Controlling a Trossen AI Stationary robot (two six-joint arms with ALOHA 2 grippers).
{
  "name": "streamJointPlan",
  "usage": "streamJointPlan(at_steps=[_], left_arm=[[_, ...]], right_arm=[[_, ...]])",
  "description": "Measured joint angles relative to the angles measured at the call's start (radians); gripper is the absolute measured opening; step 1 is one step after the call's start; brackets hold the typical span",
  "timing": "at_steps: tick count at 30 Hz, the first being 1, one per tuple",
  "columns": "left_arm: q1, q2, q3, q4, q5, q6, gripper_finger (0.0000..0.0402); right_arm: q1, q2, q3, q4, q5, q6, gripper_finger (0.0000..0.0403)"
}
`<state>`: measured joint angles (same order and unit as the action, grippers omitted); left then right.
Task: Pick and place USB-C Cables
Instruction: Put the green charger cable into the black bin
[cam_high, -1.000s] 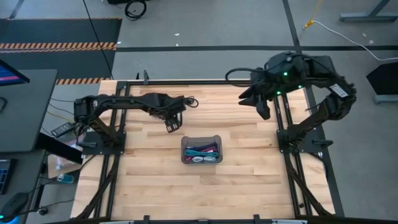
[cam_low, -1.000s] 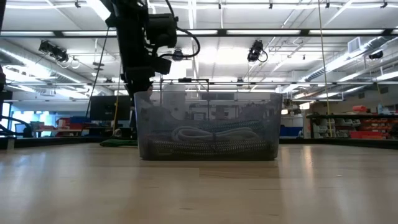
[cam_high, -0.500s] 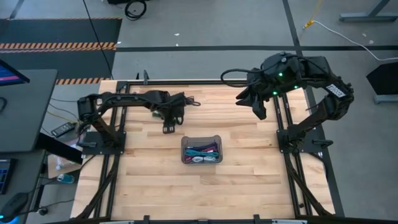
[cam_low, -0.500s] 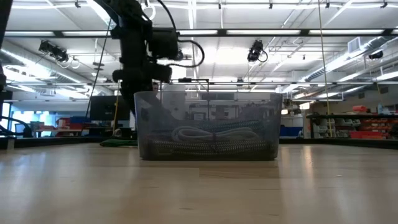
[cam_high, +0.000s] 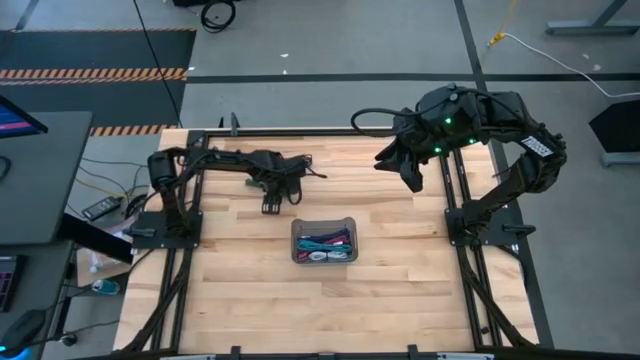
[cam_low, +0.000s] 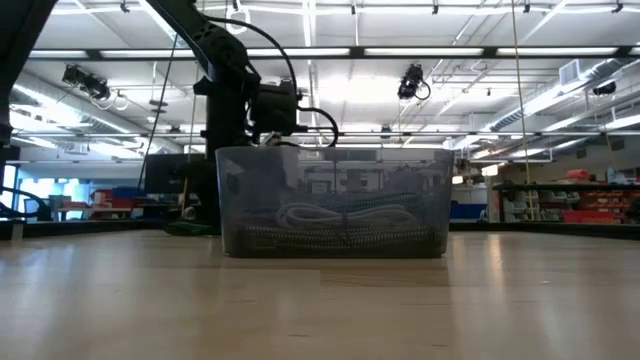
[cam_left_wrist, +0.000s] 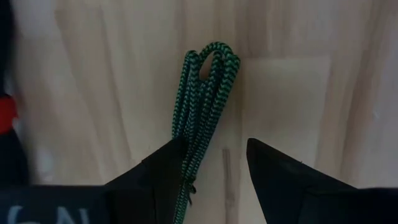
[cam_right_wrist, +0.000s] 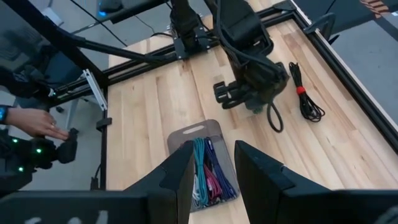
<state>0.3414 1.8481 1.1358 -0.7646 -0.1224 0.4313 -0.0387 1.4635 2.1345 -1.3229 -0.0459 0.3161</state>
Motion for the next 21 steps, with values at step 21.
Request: streamJointPlan(at_steps=[21], left_arm=[[0.013,-0.007,0.049,-0.03,0.044,0.058,0.0185]], right_arm=[[0.0,0.0,0.0,0.006,0.0,0.001,0.0121]])
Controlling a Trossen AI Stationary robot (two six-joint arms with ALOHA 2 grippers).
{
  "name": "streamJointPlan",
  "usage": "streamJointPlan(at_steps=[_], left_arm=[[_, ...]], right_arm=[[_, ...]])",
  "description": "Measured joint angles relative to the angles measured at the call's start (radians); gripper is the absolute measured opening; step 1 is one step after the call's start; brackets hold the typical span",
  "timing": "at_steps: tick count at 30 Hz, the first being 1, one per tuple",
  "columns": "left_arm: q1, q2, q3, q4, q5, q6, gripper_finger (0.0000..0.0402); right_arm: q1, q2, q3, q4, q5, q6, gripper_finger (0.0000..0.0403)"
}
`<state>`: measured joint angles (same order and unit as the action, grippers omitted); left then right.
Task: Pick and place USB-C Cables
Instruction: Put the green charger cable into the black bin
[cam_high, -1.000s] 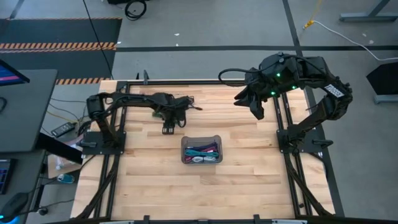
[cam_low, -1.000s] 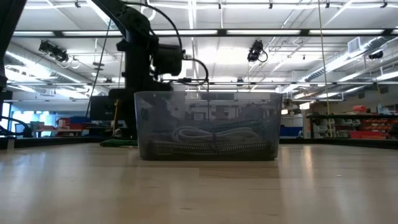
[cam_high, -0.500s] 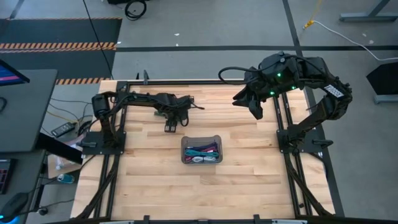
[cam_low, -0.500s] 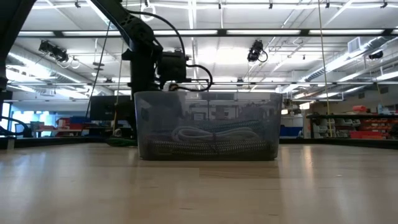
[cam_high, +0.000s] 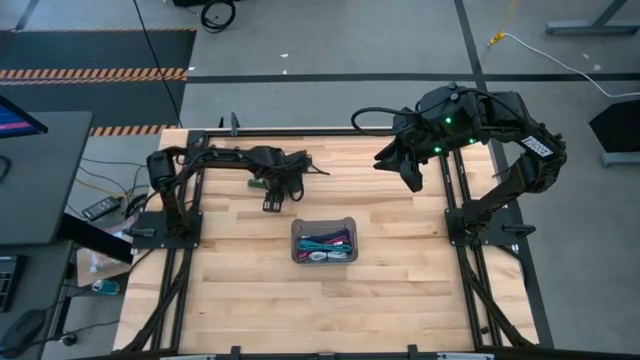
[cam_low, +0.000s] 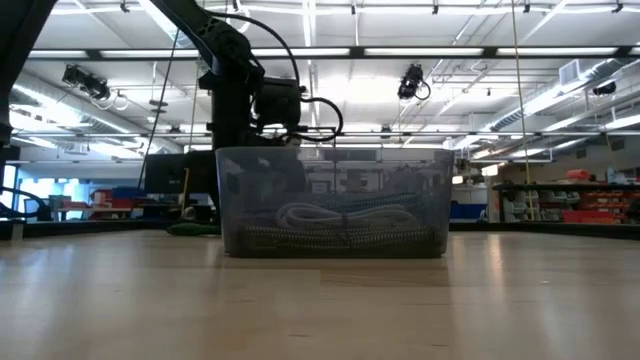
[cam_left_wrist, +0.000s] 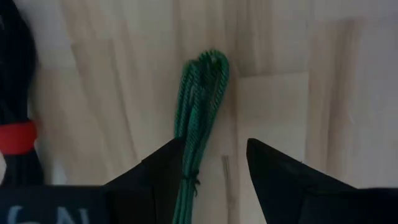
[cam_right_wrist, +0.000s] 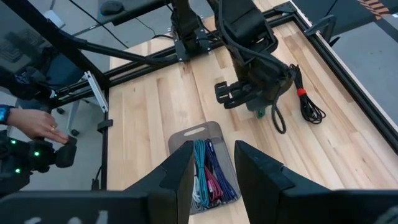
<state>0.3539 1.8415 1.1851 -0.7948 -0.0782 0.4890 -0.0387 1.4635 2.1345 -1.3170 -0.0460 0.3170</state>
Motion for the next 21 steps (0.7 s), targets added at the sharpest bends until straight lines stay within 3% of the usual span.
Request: streamJointPlan(at_steps=[11,21], left_arm=[[0.068,0.008,0.0,0.057,0.012,-0.005,0.0185],[0.025,0.008,0.0,0.038,0.107,-0.031,0.0185]], right_arm=[[0.0,0.0,0.0,0.0,-0.001,0.025,0.0121],[0.0,0.0,0.0,-0.001,-0.008,0.024,0.0121]])
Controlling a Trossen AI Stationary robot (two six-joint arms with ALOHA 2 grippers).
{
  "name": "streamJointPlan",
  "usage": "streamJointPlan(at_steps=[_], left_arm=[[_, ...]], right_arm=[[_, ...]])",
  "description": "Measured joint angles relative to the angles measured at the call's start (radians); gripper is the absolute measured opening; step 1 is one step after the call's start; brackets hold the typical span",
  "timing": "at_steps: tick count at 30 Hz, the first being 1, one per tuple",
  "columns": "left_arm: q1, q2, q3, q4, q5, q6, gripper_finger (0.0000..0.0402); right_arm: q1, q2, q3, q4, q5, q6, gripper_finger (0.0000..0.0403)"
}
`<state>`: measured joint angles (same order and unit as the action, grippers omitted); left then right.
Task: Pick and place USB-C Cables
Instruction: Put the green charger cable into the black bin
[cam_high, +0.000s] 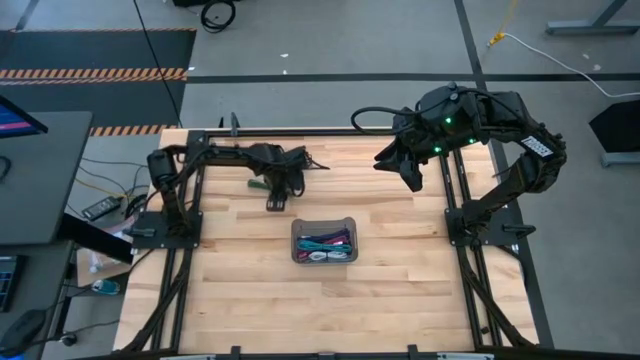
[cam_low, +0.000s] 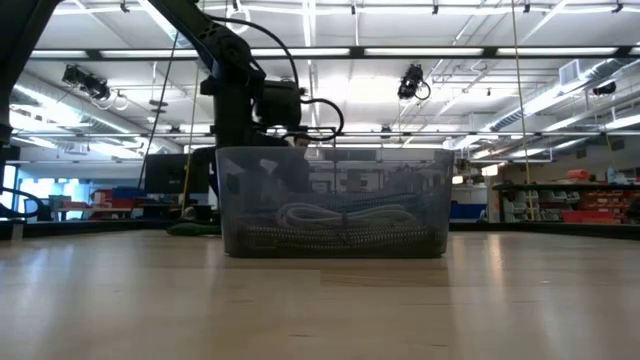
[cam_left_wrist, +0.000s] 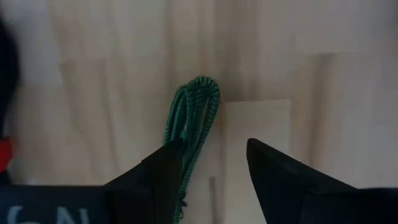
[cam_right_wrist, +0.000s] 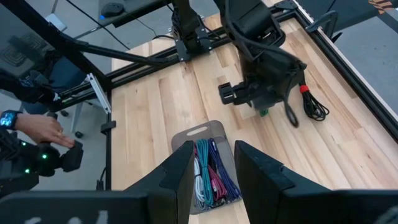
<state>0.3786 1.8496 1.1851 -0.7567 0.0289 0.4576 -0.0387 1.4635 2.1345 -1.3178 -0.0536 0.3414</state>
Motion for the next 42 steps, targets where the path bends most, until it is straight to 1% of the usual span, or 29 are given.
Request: streamJointPlan(at_steps=[5,12,14,15,17,19,21,22,25,27,32,37,39,42], left_arm=[[-0.01,0.017,0.0,0.004,0.001,-0.001,0.0185],[-0.009,0.097,0.006,0.009,-0.004,-0.026,0.0185],[-0.011,0.103,0.006,0.013,-0.007,-0.031,0.0179],[-0.012,0.104,0.006,0.016,-0.012,-0.033,0.0171],[-0.016,0.097,0.004,0.019,-0.032,-0.046,0.0143],[-0.016,0.094,0.01,0.013,-0.052,-0.059,0.0097],[-0.01,0.09,0.026,-0.01,-0.054,-0.083,0.0039],[-0.007,0.09,0.031,-0.02,-0.051,-0.102,0.0026],[-0.002,0.09,0.06,-0.063,-0.051,-0.154,0.0024],[-0.005,0.092,0.099,-0.139,-0.051,-0.169,0.0024],[-0.044,0.09,0.249,-0.301,-0.055,-0.208,0.0024],[-0.122,0.088,0.468,-0.424,-0.055,-0.246,0.0024],[-0.159,0.088,0.565,-0.471,-0.053,-0.291,0.0024],[-0.222,0.087,0.701,-0.528,-0.014,-0.403,0.0024]], right_arm=[[0.0,0.0,0.0,0.0,0.0,-0.001,0.0121],[0.0,0.0,0.0,0.0,-0.005,0.003,0.0121],[0.0,0.0,0.0,0.0,-0.013,0.004,0.0121],[0.0,0.0,0.0,0.0,-0.016,0.004,0.0121],[0.0,0.0,0.0,0.0,-0.019,0.004,0.0121],[0.0,0.0,0.0,-0.001,-0.018,0.004,0.0121],[0.0,0.0,0.0,-0.001,-0.019,0.0,0.0121],[0.0,0.0,0.0,-0.001,-0.019,0.0,0.0121],[0.0,0.0,0.0,-0.007,-0.019,-0.011,0.0121],[-0.003,-0.006,0.0,-0.02,-0.009,-0.033,0.0121],[-0.031,-0.039,0.0,-0.065,0.092,-0.08,0.0121],[-0.087,-0.092,0.0,-0.092,0.194,-0.087,0.0121],[-0.113,-0.117,0.0,-0.092,0.203,-0.092,0.0121],[-0.146,-0.152,0.0,-0.092,0.206,-0.095,0.0121]])
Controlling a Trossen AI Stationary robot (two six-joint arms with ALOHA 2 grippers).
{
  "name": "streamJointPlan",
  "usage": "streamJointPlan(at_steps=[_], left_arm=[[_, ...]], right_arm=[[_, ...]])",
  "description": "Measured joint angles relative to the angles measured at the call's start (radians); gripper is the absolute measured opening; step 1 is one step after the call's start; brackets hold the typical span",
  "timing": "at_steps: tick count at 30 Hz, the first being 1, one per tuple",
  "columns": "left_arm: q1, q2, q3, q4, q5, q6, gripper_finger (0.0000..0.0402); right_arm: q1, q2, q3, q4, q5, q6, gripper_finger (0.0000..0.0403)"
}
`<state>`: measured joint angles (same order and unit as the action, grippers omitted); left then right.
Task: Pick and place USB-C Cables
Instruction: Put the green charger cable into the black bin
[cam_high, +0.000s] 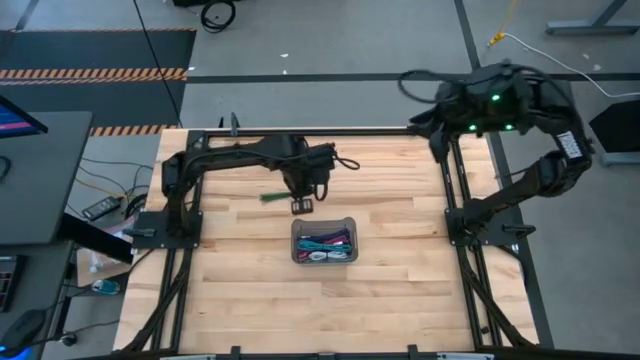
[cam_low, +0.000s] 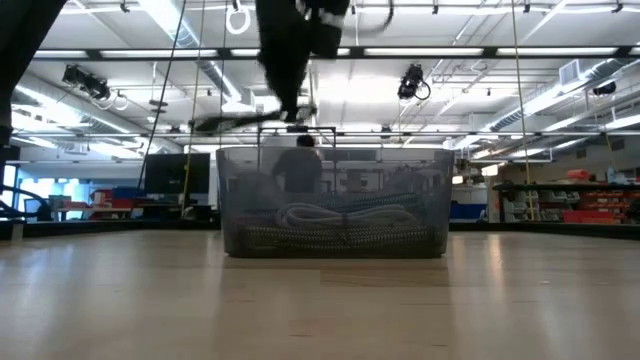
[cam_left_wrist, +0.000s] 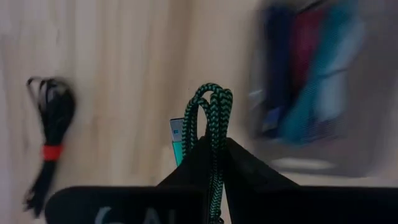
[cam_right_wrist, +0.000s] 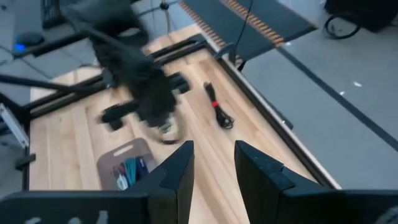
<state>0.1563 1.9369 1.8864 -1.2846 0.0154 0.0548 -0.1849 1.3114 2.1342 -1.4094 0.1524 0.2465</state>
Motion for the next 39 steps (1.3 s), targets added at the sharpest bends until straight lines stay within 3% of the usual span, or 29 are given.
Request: streamJointPlan(at_steps=[6,13,21,24,35,39], left_arm=[[-0.16,-0.002,0.172,0.047,0.011,-0.13,0.0024],[-0.273,0.024,0.183,0.234,-0.015,-0.208,0.0024],[-0.26,0.184,0.181,0.178,-0.043,-0.172,0.0024],[-0.248,0.234,0.181,0.218,0.022,-0.156,0.0023],[-0.236,0.284,0.181,0.231,0.061,-0.121,0.0023],[-0.236,0.284,0.181,0.245,0.061,-0.104,0.0069]], right_arm=[[-0.022,-0.053,0.0,0.0,-0.008,-0.027,0.0121],[-0.022,-0.072,0.0,0.0,-0.016,-0.04,0.0121],[-0.021,-0.054,0.0,0.001,-0.051,-0.04,0.0121],[-0.021,-0.046,0.0,0.001,-0.052,-0.04,0.0121],[-0.021,-0.032,0.0,0.001,-0.055,-0.033,0.0121],[-0.021,-0.033,0.0,0.001,-0.055,-0.005,0.0121]])
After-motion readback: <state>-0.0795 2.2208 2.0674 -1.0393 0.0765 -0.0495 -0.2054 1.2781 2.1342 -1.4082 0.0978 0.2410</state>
